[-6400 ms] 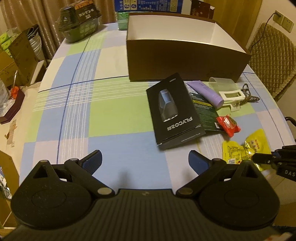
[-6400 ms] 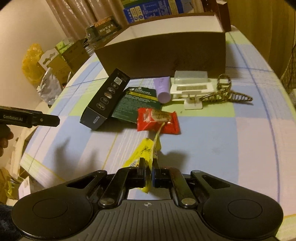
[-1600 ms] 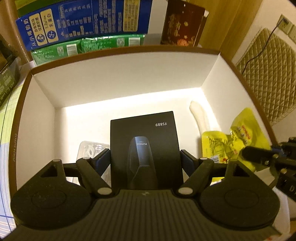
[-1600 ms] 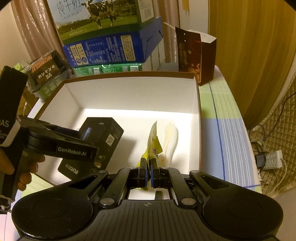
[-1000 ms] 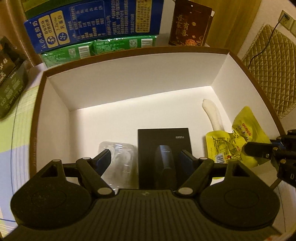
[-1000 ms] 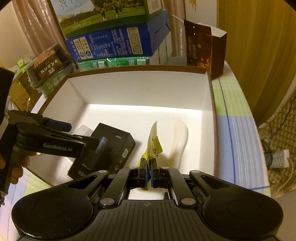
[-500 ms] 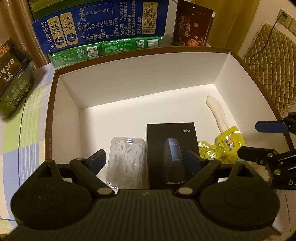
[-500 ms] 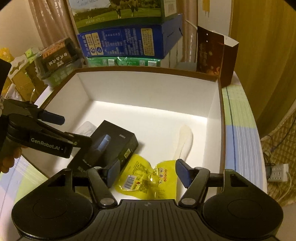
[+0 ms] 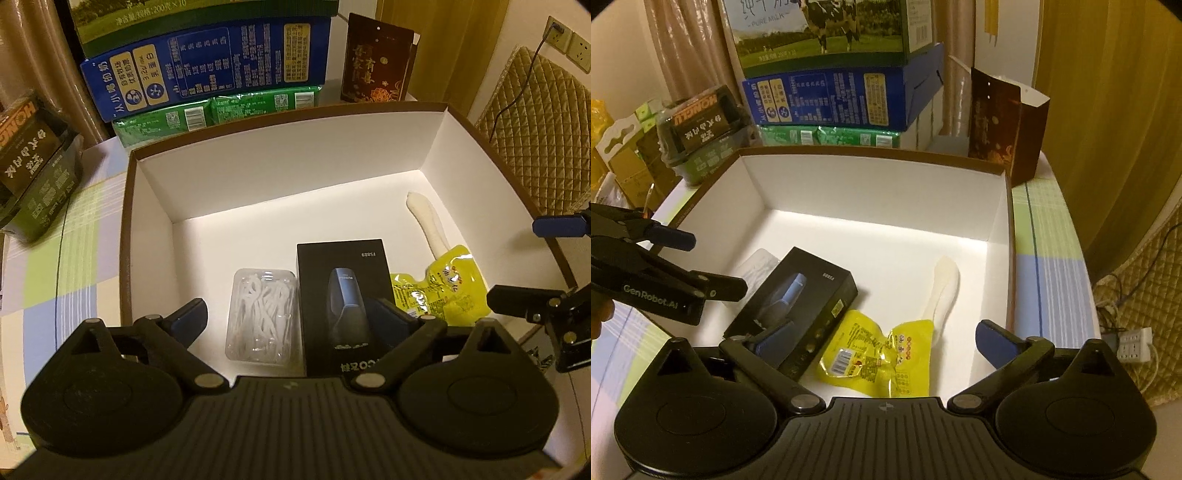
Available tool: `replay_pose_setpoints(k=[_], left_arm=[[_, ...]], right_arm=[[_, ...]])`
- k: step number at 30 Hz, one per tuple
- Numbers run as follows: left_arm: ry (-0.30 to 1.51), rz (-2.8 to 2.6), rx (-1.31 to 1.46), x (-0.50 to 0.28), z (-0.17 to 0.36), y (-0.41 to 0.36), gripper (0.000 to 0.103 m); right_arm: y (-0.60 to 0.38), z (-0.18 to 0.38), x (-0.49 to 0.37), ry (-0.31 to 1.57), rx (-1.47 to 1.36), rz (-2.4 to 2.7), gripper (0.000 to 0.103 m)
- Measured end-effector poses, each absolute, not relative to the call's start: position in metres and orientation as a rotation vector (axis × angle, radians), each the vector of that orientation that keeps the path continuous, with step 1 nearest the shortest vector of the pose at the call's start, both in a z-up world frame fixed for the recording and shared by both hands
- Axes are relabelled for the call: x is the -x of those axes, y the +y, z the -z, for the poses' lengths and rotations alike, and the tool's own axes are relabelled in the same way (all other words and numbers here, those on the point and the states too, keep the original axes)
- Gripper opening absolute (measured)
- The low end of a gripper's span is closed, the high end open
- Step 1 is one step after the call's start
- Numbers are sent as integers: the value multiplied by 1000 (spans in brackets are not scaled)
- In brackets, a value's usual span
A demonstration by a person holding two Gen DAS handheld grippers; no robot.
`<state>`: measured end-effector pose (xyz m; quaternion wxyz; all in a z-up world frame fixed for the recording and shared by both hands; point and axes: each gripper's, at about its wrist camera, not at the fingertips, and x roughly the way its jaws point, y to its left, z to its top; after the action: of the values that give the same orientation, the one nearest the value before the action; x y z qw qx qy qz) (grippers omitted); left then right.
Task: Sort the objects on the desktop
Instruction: 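Lower the black box and yellow packet into the box and open both tools, then withdraw both tools from the box toward the remaining items on the table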
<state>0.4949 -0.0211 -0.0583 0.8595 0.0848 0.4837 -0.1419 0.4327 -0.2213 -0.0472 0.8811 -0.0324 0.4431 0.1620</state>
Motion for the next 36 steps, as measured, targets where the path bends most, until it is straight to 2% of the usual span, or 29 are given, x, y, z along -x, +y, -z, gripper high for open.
replay_pose_setpoints(k=[16, 36], left_arm=[[972, 267, -164, -452, 28, -15, 98], [904, 205, -137, -361, -9, -25, 98]], right_arm=[[-226, 25, -396, 870, 67, -311, 101], [-246, -9, -320, 782, 54, -377, 101]])
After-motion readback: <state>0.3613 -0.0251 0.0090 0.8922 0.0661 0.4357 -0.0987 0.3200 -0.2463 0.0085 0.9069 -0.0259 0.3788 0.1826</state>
